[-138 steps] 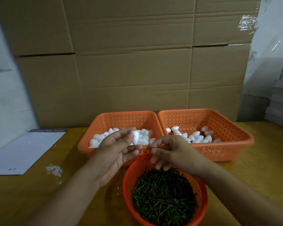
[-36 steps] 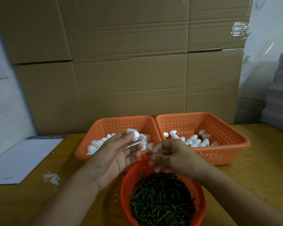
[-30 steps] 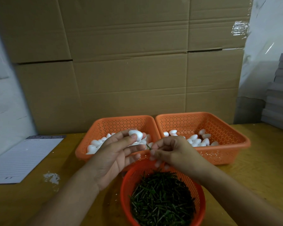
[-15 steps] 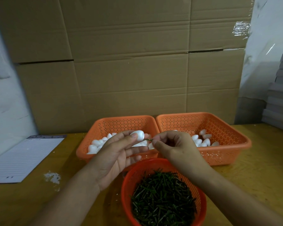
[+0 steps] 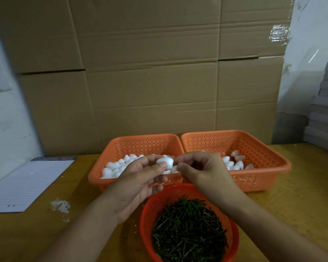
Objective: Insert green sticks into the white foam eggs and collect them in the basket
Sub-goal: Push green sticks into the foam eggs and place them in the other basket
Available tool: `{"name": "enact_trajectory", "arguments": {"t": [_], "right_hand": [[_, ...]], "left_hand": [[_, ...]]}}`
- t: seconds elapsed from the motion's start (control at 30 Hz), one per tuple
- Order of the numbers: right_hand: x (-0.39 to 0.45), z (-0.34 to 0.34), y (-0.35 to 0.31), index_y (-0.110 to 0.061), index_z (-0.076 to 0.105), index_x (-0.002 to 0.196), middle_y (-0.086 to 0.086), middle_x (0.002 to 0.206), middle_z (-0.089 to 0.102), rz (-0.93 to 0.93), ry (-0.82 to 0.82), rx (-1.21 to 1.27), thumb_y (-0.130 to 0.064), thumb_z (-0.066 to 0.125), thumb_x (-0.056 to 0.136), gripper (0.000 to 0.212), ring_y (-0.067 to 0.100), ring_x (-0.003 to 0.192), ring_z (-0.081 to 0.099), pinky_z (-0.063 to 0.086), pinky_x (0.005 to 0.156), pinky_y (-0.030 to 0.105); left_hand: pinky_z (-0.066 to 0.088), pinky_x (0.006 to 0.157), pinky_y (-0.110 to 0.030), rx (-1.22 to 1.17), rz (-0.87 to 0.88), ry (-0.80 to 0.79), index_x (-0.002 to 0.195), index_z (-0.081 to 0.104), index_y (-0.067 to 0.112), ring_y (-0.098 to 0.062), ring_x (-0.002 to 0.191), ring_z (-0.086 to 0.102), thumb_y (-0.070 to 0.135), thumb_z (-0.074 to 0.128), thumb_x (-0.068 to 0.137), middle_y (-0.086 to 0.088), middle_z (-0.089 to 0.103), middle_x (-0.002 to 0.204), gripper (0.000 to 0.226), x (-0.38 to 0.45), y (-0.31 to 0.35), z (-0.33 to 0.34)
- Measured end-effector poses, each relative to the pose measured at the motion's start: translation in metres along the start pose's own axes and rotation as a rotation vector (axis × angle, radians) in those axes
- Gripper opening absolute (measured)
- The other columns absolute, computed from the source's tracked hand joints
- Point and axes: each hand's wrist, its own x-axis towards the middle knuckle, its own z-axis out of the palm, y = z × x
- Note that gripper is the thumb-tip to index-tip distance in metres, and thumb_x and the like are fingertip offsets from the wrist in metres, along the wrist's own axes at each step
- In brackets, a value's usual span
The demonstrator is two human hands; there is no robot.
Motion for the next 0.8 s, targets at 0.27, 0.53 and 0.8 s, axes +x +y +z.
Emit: {"name": "enact_trajectory", "arguments": {"t": [0.27,0.53,0.8], "right_hand": [[-0.0004,0.0011,-0.0045,-0.002,0.070,0.093,0.017,0.077,0.073,0.071,0.010,0.171,0.004,0.069,0.088,0.008,0.017,0.065,0.071,0.058,0.062,0.023],[-0.0014,0.0011,-0.0051,-0.005,0.074,0.089,0.008,0.079,0.075,0.056,0.009,0.112,-0.008,0.066,0.093,0.009,0.015,0.064,0.067,0.053,0.053,0.025],[-0.0032,0.0043,-0.0057,-0.003,0.073,0.088,0.008,0.073,0.074,0.064,0.029,0.125,-0.009,0.065,0.094,0.012,0.011,0.059,0.064,0.049,0.049,0.022]], "left_hand": [[0.056,0.064,-0.024,-0.035,-0.005,0.001,0.121,0.062,0.009,-0.014,0.077,0.068,0.027,0.085,0.064,-0.005,0.071,0.100,0.064,-0.0013,0.0021,0.0013],[0.056,0.066,-0.025,-0.023,-0.009,0.000,0.121,0.062,0.009,-0.014,0.079,0.068,0.020,0.082,0.077,-0.006,0.072,0.102,0.049,-0.0017,0.0026,0.0005],[0.057,0.067,-0.025,-0.043,-0.008,-0.004,0.113,0.066,0.010,-0.014,0.079,0.069,0.019,0.079,0.077,-0.008,0.073,0.101,0.040,-0.0010,0.0002,0.0000]]}}
